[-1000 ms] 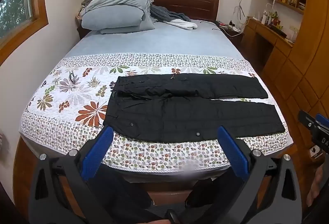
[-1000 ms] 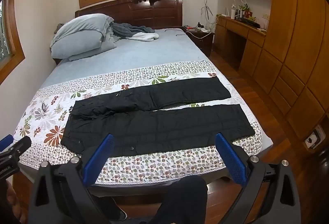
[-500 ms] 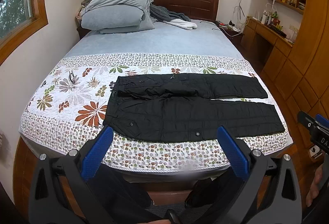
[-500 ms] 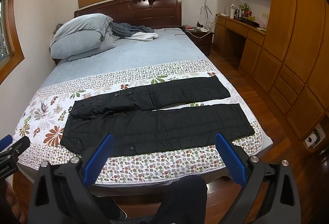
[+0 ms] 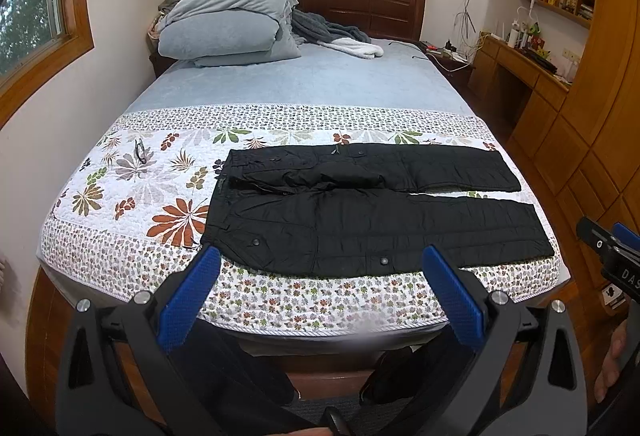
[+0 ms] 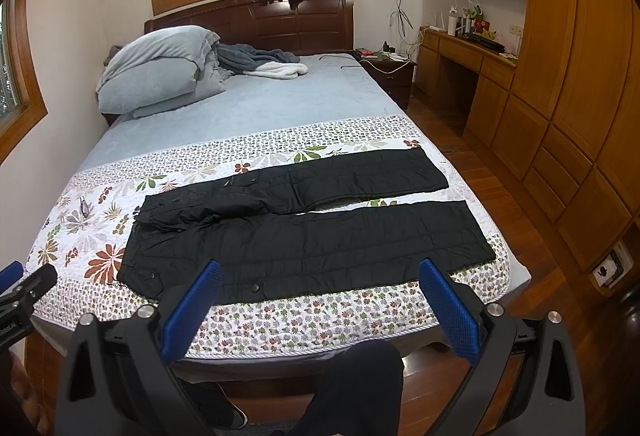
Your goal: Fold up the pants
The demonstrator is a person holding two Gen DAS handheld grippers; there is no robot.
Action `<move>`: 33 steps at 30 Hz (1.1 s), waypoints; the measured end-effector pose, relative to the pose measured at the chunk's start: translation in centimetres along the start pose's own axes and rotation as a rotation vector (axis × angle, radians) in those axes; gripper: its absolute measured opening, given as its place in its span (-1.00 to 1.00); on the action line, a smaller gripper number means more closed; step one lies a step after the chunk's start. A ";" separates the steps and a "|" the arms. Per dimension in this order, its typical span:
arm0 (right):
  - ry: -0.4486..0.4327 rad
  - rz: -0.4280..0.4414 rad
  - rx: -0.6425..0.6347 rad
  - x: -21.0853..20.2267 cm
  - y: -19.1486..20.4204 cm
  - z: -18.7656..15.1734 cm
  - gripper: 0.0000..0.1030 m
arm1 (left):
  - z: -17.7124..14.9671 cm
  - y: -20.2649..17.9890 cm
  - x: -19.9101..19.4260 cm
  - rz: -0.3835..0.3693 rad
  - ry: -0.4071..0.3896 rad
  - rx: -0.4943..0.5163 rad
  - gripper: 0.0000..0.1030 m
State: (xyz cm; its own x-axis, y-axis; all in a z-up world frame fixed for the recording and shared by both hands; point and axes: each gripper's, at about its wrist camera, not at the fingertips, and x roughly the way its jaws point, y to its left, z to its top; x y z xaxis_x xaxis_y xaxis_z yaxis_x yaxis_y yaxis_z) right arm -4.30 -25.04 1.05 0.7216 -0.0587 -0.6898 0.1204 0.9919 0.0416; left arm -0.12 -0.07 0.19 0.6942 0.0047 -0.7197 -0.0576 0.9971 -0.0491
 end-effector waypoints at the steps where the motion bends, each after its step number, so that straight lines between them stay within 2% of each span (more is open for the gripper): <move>1: 0.002 0.001 0.000 0.0 0.0 0.0 0.93 | 0.0 0.0 0.0 0.001 0.000 0.000 0.95; 33: 0.004 0.001 0.003 0.3 0.3 0.1 0.93 | 0.1 -0.1 -0.1 0.003 -0.004 0.003 0.95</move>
State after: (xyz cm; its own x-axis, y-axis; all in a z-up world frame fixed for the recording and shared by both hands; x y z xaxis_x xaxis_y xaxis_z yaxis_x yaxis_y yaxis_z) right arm -4.03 -24.81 0.96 0.7190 -0.0576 -0.6926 0.1222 0.9915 0.0444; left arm -0.15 -0.13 0.32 0.6966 0.0080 -0.7174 -0.0576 0.9973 -0.0447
